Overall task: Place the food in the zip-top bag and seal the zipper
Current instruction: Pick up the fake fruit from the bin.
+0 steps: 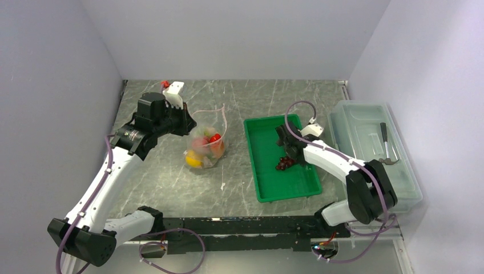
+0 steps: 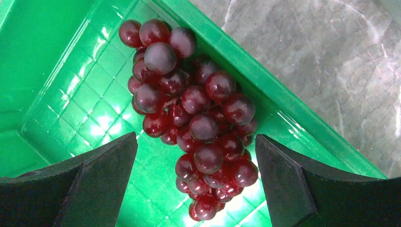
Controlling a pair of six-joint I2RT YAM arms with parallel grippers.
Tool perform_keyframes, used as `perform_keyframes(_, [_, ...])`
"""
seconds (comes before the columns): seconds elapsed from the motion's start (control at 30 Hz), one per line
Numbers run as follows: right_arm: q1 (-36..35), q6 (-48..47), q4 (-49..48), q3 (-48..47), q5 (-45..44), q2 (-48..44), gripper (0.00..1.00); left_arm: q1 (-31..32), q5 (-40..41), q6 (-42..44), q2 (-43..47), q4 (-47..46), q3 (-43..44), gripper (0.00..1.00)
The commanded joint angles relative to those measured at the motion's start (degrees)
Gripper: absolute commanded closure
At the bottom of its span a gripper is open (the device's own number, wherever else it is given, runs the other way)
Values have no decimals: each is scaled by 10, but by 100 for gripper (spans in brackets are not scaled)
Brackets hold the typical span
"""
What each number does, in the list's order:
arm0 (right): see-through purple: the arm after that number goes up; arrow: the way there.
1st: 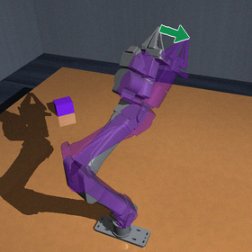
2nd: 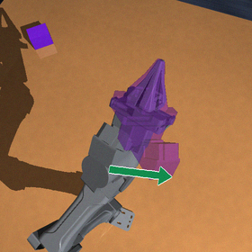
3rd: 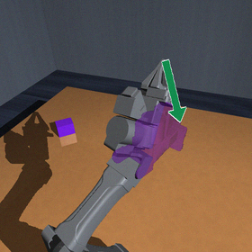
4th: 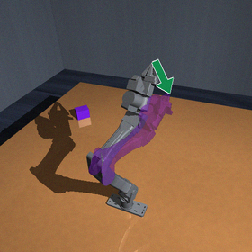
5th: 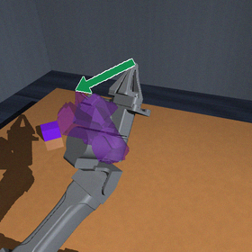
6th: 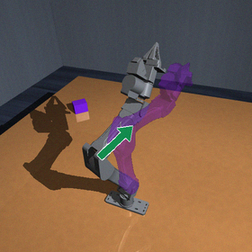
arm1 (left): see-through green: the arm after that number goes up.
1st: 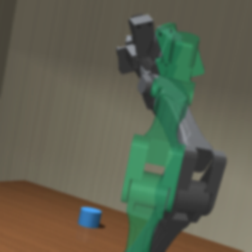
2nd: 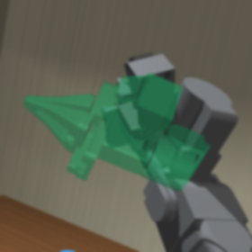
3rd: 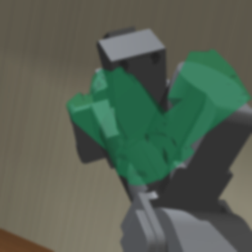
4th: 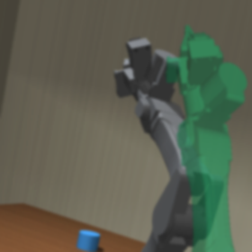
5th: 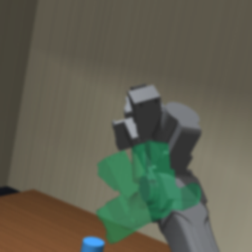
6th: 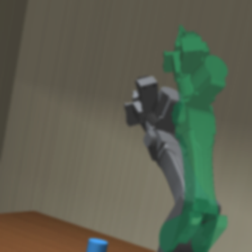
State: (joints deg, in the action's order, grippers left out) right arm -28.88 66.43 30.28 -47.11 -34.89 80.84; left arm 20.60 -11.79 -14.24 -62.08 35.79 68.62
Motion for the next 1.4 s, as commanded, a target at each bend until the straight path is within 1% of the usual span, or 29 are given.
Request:
perform_keyframes(0.0, [10,11,-26,-25,-3,15,0,1,-4,11,6,-12,2,100])
perform_keyframes(0.13, [11,-6,-32,-21,2,27,0,1,-4,10,6,-12,2,100])
perform_keyframes(0.3, [10,-57,-51,-10,16,32,0,1,-3,11,6,-12,3,100])
perform_keyframes(0.43, [10,-103,-76,11,27,16,0,1,-4,11,5,-11,3,100])
perform_keyframes(0.53, [11,-127,-65,10,24,17,0,1,-5,10,6,-11,2,100])
perform_keyframes(0.67, [11,-138,-39,5,12,30,0,1,-6,11,5,-12,2,100])
perform_keyframes(0.87, [11,-163,-58,20,20,42,1,1,-7,10,4,-12,2,100])
perform_keyframes(0.93, [10,-167,-62,17,22,52,2,1,-7,11,3,-12,2,100])
perform_keyframes(1.0, [11,-177,-74,14,33,62,6,1,-7,11,3,-12,2,100])
perform_keyframes(1.07, [11,-186,-81,12,45,70,12,1,-7,11,3,-12,3,100])
perform_keyframes(1.23, [10,-194,-90,15,50,64,36,1,-6,11,1,-11,3,100])
perform_keyframes(1.33, [11,-199,-87,13,48,60,54,1,-7,11,0,-11,3,100])
perform_keyframes(1.37, [11,-201,-86,12,47,57,62,1,-8,11,0,-10,3,100])
